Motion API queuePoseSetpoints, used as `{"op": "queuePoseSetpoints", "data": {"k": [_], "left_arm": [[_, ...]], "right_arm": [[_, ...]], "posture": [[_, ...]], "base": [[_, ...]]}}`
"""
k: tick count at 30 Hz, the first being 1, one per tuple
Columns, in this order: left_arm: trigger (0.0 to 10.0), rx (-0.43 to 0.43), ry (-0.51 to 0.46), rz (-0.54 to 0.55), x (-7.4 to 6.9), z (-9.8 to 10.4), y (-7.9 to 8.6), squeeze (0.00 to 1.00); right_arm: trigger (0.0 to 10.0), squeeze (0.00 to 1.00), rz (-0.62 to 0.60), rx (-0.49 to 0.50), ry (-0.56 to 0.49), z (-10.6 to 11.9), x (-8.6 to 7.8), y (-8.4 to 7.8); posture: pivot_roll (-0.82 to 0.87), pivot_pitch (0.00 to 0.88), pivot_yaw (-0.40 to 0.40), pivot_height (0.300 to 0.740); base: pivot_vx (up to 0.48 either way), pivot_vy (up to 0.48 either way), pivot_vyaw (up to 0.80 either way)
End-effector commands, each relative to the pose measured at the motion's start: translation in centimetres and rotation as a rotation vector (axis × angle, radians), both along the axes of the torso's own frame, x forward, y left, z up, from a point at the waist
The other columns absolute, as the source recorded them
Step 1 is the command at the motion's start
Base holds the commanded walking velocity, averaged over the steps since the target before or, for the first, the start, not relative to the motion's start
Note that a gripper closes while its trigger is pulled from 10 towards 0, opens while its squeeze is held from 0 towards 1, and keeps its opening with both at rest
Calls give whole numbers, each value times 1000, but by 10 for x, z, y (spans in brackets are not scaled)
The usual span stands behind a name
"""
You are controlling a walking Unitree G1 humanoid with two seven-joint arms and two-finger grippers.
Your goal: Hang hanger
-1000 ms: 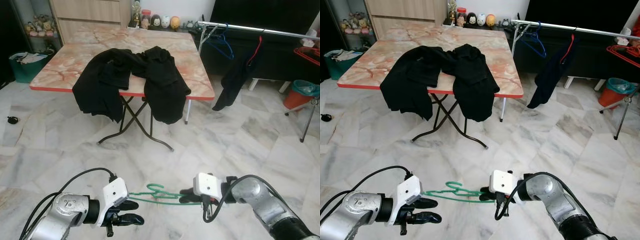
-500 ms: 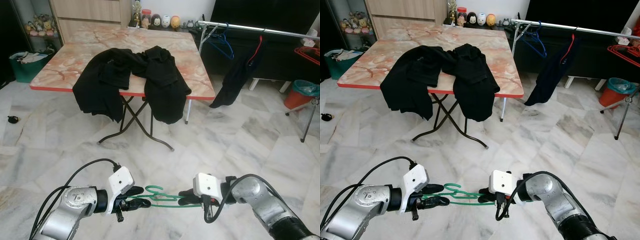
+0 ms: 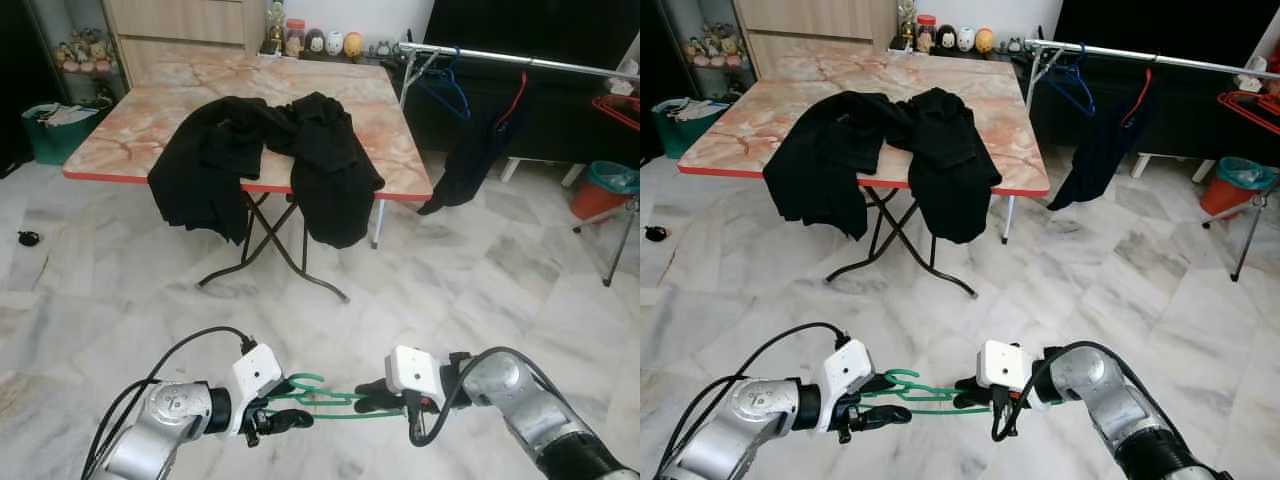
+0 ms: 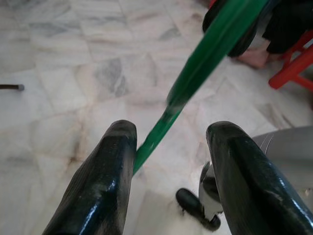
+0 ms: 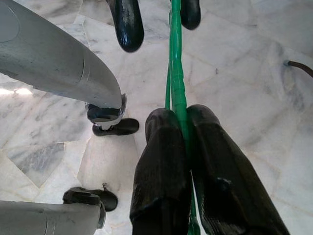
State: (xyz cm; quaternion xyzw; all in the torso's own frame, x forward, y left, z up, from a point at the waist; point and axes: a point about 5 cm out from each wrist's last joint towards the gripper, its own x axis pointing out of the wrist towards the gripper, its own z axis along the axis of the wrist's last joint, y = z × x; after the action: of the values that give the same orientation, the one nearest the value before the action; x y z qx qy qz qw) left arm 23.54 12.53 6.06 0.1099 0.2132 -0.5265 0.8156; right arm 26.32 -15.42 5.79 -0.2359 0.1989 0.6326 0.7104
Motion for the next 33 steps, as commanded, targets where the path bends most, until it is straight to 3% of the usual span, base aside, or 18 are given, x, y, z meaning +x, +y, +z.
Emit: {"op": "queuePoseSetpoints", "data": {"k": [1,16,17,18,19,20,28,29,30,31,32,33], "left_arm": [[10000,-27,2,-12,0,1,-6,0],[9686,-59,19,-48,-2,-1,-18,0],[6549,-57,27,-55,-3,-3,-19,0],[6549,-58,29,-57,-4,-3,-19,0],[4471,-59,30,-57,-4,-3,-19,0],[0,-61,35,-62,-5,-4,-20,0],[0,-47,34,-59,-5,-5,-19,0],[745,-40,32,-54,-4,-7,-18,0],[745,-40,32,-54,-4,-7,-18,0],[1922,-37,30,-49,-4,-8,-18,0],[1922,-35,30,-45,-4,-8,-17,0],[10000,-32,29,-33,-4,-9,-16,0]], "right_arm": [[0,0,-2,26,-26,9,5,0],[0,0,-8,56,-26,13,7,3],[0,0,-9,59,-27,13,8,3],[0,0,-10,60,-28,13,8,3],[0,0,-11,61,-29,14,8,3],[0,0,-17,66,-30,14,9,3],[0,0,-43,94,-42,19,14,3],[0,0,-44,99,-43,20,15,3],[0,0,-44,99,-43,20,15,3],[0,0,-43,103,-41,20,15,4],[0,0,-41,105,-40,21,15,4],[0,0,-42,107,-39,21,15,4]], "posture": [[150,0,-99,740],[148,0,-98,740],[148,0,-98,740],[146,0,-98,740],[146,0,-98,740],[146,0,-98,740],[149,0,-99,740],[149,0,-99,740],[149,0,-99,740],[149,0,-99,740],[149,0,-99,740],[150,0,-99,740]], "base": [[0,0,0],[0,0,0],[0,0,0],[0,0,0],[0,0,0],[0,0,0],[0,0,0],[0,0,0],[0,0,0],[0,0,0],[0,0,0],[0,0,0]]}}
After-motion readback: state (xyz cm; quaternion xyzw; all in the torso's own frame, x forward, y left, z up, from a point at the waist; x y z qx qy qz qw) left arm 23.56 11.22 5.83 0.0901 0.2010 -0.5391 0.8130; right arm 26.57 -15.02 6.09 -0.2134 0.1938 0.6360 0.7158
